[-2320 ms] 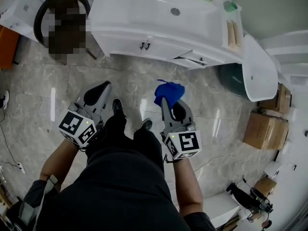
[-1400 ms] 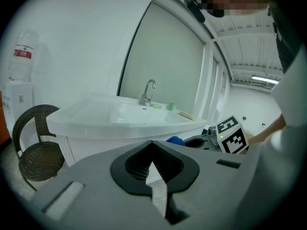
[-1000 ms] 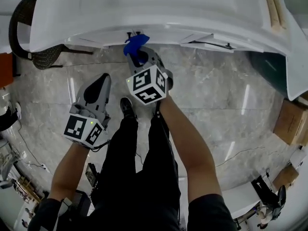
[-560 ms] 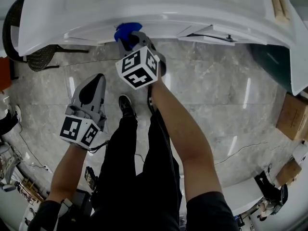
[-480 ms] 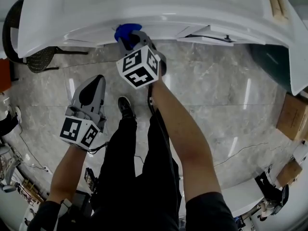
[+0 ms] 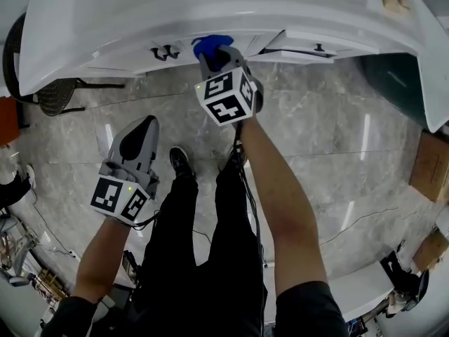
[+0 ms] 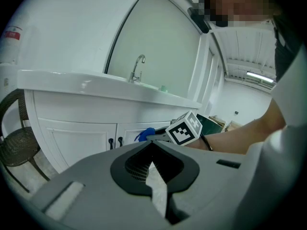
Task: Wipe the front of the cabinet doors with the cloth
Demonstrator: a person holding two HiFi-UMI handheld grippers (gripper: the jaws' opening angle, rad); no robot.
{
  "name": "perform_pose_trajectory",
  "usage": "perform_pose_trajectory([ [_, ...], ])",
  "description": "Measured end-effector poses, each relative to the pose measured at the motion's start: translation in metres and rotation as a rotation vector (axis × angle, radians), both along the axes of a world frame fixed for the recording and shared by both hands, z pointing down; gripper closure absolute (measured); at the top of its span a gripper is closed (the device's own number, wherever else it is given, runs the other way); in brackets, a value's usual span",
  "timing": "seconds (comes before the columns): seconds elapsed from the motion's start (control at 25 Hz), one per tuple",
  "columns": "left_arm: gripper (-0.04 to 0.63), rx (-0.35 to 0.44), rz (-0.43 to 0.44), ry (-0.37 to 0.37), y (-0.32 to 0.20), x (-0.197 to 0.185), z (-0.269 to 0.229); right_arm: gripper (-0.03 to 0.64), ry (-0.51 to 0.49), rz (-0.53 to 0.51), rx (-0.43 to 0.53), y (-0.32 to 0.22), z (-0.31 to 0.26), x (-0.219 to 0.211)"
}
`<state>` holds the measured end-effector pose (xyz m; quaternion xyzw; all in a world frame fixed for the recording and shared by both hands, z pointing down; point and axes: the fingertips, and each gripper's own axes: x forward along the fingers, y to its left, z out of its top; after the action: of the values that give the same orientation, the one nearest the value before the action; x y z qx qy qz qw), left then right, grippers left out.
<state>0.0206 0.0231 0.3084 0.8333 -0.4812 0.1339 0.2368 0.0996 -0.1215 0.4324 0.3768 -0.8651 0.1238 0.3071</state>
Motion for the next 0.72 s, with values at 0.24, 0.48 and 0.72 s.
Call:
perform_pose_trajectory([
  [0.24,0.597,0.003,0.003,0.031,0.01,0.015,0.01,0.558,0.073,0.042,0.033,-0.008,0.008,0.056],
  [0.48,0.597,0.01,0.005,0.019,0.013,0.015,0.011,0.558,0.148,0.133,0.051,-0.013,0.015,0.112],
  [0.72,0.597,0.006,-0.017,0.021,0.017,0.002,0.006,0.558,0.146,0.238,0.018,-0.001,0.016,0.143],
])
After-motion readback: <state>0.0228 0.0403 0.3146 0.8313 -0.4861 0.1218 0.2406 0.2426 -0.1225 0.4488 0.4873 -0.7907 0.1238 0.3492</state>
